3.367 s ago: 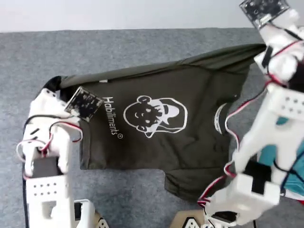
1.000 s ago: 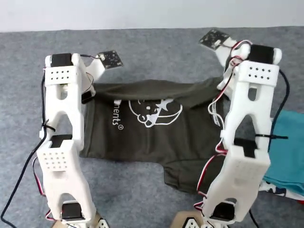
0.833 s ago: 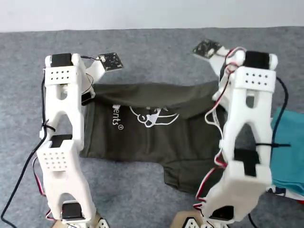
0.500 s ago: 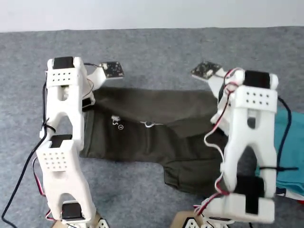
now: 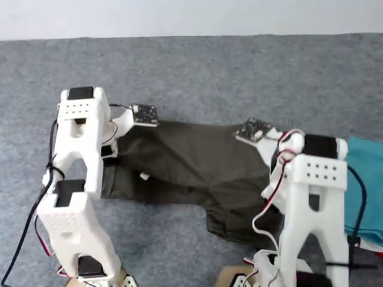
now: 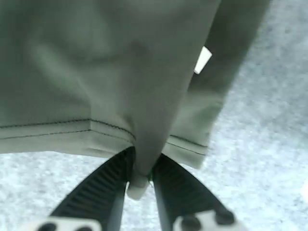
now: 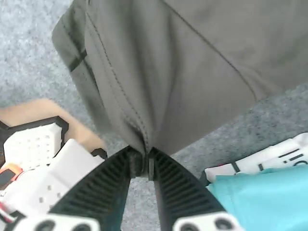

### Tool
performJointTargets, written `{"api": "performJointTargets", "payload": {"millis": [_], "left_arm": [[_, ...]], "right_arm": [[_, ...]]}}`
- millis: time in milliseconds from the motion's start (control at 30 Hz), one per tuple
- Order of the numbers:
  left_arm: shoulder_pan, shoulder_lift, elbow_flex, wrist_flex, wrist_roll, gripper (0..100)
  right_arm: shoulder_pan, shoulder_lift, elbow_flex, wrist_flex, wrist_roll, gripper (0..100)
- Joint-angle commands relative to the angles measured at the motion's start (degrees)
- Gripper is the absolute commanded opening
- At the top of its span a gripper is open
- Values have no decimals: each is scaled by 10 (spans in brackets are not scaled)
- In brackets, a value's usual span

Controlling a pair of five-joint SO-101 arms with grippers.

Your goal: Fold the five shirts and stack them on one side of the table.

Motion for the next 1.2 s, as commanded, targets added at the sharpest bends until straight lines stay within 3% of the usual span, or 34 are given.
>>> {"api": "performJointTargets", "payload": {"millis": [0, 433, 900, 1167], "left_arm": [[-4, -45, 10, 18, -8, 6], [-4, -48, 35, 18, -23, 6], [-4, -43, 72, 15, -22, 8], [-4, -44, 72, 15, -21, 61]], "right_arm": [[-1, -56, 24, 25, 12, 11], [-2, -150, 165, 24, 38, 11], [-4, -151, 209, -25, 46, 15], [10, -157, 208, -26, 43, 198]]}}
